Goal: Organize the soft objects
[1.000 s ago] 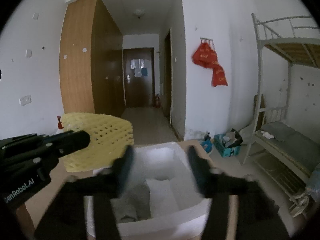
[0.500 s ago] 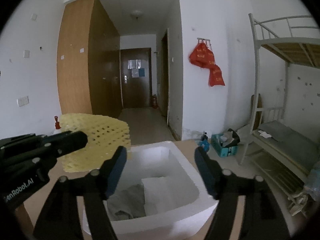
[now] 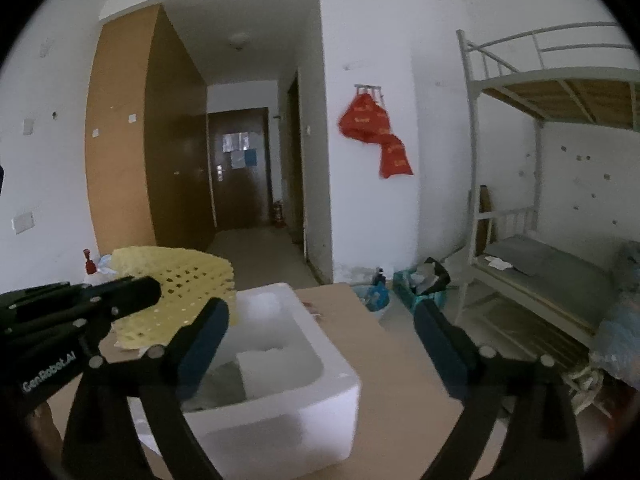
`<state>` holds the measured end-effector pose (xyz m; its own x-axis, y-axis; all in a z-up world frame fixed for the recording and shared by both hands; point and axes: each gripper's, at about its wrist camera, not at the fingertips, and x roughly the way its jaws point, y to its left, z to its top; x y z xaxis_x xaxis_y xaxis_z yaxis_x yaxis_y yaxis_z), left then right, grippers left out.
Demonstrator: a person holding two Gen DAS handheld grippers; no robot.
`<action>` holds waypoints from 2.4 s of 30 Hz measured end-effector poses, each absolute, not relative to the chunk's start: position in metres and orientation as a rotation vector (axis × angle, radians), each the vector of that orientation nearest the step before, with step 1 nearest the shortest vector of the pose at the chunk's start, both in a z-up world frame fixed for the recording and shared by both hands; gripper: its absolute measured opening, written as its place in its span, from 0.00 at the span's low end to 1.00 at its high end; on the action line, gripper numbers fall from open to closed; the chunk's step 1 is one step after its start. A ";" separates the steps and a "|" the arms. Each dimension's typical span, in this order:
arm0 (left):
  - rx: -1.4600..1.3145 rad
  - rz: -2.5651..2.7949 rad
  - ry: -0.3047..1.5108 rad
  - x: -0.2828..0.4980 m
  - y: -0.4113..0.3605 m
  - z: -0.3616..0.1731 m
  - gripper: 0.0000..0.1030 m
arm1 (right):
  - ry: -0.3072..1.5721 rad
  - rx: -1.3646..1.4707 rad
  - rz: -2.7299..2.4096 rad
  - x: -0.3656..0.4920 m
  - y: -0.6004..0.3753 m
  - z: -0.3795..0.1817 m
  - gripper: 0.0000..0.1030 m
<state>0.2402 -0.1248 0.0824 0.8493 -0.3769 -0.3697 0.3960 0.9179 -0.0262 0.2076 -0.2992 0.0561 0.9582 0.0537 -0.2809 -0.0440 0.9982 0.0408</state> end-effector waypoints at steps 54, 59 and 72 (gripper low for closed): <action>0.020 -0.319 0.372 0.261 -0.131 0.076 0.93 | 0.287 0.038 -0.141 0.200 -0.333 0.054 1.00; 0.029 -0.311 0.365 0.260 -0.132 0.076 0.93 | 0.286 0.040 -0.139 0.200 -0.333 0.052 1.00; 0.056 -0.216 0.320 0.236 -0.105 0.085 0.97 | 0.282 0.039 -0.037 0.202 -0.303 0.052 1.00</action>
<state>0.2364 -0.1053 0.0848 0.9265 -0.2018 -0.3177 0.2193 0.9754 0.0201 0.2015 -0.3035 0.0523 0.9600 -0.0307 -0.2784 0.0417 0.9986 0.0338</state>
